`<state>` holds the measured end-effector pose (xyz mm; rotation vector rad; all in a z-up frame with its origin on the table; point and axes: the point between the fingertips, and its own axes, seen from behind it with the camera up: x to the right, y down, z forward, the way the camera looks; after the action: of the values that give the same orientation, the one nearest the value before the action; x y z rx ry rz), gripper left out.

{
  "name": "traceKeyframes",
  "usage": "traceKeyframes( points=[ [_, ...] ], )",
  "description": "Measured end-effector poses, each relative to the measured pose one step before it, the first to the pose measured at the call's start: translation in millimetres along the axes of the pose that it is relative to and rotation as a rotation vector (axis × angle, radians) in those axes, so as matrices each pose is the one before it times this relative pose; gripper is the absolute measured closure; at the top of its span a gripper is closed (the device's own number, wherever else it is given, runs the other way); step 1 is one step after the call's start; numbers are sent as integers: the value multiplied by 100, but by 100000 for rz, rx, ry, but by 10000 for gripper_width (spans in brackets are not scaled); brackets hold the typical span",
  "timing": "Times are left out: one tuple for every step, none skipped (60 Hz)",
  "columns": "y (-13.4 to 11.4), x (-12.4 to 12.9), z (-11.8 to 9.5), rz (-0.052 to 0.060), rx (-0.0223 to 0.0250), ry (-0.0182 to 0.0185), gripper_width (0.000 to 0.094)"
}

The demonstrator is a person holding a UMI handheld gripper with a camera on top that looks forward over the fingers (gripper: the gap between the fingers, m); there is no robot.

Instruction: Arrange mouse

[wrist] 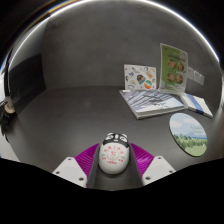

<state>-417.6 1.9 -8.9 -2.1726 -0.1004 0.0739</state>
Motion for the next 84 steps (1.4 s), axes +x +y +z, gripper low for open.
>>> traceKeyframes(
  points=[
    [71,-271,-41,303,-299,926,334],
    [48,52,11,434,-672,412,410],
    [-73,222,-82,512,-563,159,423],
    [-32,69,17,456,-405,313,441],
    [11,27,-15,696,-528,223,449],
    [-10,22,-42,749,-437,139,441],
    [-46,12,-37,474,-279,-37,475],
    [-36,-15,-46,460,-456,-81,481],
    [49,-71,-104,61,-815,-424,481],
    [-101,-115,-146,-155,-369,-604,482],
    [-274,-105,-246,-159,269,-625,481],
    [-489,-142,-323,-473,815,-695,491],
    [-592,-197,-393,-592,1370,-407,491],
    [-747,65,-478,-756,1714,-490,490],
    [-957,258,-513,-483,1946,181,490],
    [-1054,412,-506,-87,1949,585,492],
    [-1068,511,-471,-270,1848,626,492],
    [-1043,600,-471,-543,1791,551,493],
    [-1020,672,-420,-529,1676,543,493],
    [-1083,880,-389,-463,1946,811,493],
    [-1073,1016,-384,-277,2138,1076,493],
    [-1167,1212,-242,-542,1974,1640,495],
    [-861,1063,-334,-430,1869,1363,494],
    [-783,1307,-201,-653,1658,1679,495],
    [-684,1394,-143,-555,1380,1805,496],
    [-487,1502,-53,-518,1093,1921,496],
    [-332,1502,83,-292,716,1918,497],
    [-197,1482,129,-190,445,1813,496],
    [-16,1372,185,-173,111,1491,497],
    [131,1308,263,-210,-212,1141,497],
    [302,1252,350,-217,-432,893,497],
    [361,1163,392,18,-599,718,497],
    [313,1352,897,147,-1305,530,498],
    [632,1102,370,313,-847,86,498],
    [776,911,554,242,-1743,-196,497],
    [829,808,606,205,-1862,-446,497],
    [761,673,577,345,-1741,-710,497],
    [686,566,627,525,-1369,-963,498],
    [648,447,657,629,-1110,-1264,495],
    [582,354,630,783,-995,-1477,496],
    [579,325,631,923,-1074,-1513,496],
    [554,316,593,1063,-1254,-1375,497],
    [506,286,517,993,-1232,-1331,496],
    [452,209,504,690,-1141,-1366,495],
    [515,53,630,170,-952,-946,496],
    [337,172,414,-14,-547,-1739,495],
    [296,102,330,-307,-616,-1293,495],
    [296,156,326,-378,-531,-1022,495],
    [299,185,327,-440,-587,-704,495],
    [340,210,302,-500,-797,-553,496],
    [363,204,260,-527,-910,-516,496],
    [368,203,251,-476,-841,-493,493],
    [338,219,75,-437,-1187,-480,493],
    [367,157,261,-68,-932,-316,494],
    [450,65,181,31,-976,-185,494],
    [414,48,168,48,-1146,-529,483],
    [-153,-53,199,388,1672,-707,480],
    [-61,27,7,219,535,-551,475],
    [107,27,6,-16,-311,-487,402],
    [11,15,-13,-251,113,-520,443],
    [-38,21,-15,-490,260,-480,429],
    [35,24,-16,-414,-159,-351,414],
    [-23,-47,-89,-255,-332,-392,400],
    [-31,-58,-11,-464,6,-355,384],
    [7,-30,-22,-530,-200,-453,368],
    [69,-46,-56,-543,-604,-451,352],
    [81,-21,-88,-378,-388,-409,334],
    [52,-36,-125,-340,-292,-519,233],
    [63,-22,-158,-48,-375,-329,184],
    [75,-25,-194,115,-256,-294,136],
    [105,-73,-268,323,123,-251,87],
    [-60,36,-263,372,329,-119,38],
    [-101,-15,-301,660,532,-481,42],
    [-56,-97,-344,670,403,-810,45],
    [10,-66,-357,752,24,-699,95],
    [22,-78,-416,951,-79,-803,98],
    [93,-57,-368,959,-123,-818,98],
    [84,-90,-363,1110,-90,-871,96],
    [83,-50,-346,1355,-116,-659,97],
    [131,-9,-323,1538,-187,-334,97],
    [178,65,-322,1563,-245,24,99],
    [200,137,-339,1482,-279,235,96],
    [161,86,-186,1690,-156,667,95],
    [220,277,-342,1078,-222,565,93]
  ],
)
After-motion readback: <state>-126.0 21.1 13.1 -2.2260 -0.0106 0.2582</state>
